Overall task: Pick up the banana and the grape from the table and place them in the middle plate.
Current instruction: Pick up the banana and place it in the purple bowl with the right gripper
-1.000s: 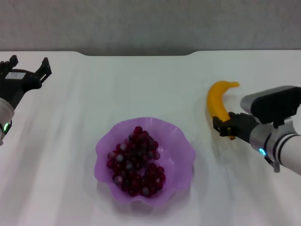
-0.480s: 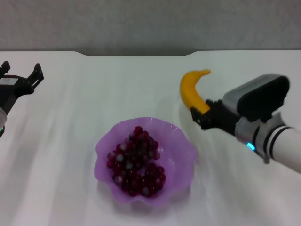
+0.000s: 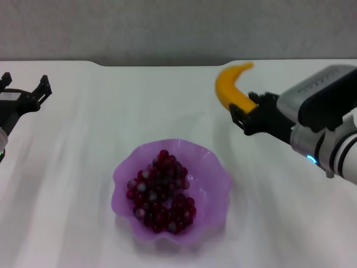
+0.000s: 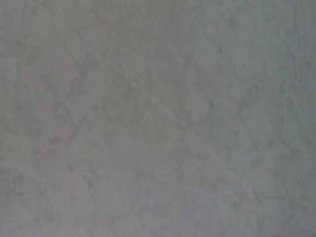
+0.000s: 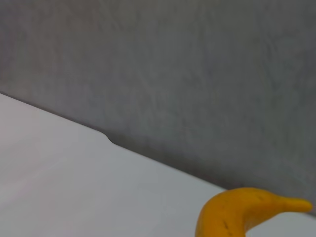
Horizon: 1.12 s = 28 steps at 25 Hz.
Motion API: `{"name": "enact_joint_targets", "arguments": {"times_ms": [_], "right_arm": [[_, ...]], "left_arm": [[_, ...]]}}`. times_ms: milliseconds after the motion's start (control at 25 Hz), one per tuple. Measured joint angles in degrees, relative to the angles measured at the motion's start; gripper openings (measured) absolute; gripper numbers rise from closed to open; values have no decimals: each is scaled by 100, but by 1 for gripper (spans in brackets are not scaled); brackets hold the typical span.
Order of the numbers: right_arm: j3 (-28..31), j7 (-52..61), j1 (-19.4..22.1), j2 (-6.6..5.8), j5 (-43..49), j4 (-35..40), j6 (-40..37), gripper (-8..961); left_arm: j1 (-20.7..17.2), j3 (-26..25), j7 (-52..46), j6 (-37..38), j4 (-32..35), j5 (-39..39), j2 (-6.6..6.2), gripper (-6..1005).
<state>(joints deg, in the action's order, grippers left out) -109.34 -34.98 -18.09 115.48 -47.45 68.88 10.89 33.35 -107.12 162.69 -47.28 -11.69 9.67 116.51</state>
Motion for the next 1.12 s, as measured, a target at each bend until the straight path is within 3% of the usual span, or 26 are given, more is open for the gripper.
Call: {"name": "enact_joint_targets", "arguments": {"times_ms": [160, 680, 1120], "right_arm": [[-156, 48, 36, -6, 186, 358, 211, 477], [-1646, 143, -396, 4, 146, 601, 209, 476], [-1839, 282, -315, -17, 202, 751, 917, 476]], "left_arm": [[5, 5, 0, 0, 0, 0, 3, 887], [82, 17, 0, 0, -9, 0, 21, 887], [65, -18, 0, 4, -8, -1, 9, 887]]}}
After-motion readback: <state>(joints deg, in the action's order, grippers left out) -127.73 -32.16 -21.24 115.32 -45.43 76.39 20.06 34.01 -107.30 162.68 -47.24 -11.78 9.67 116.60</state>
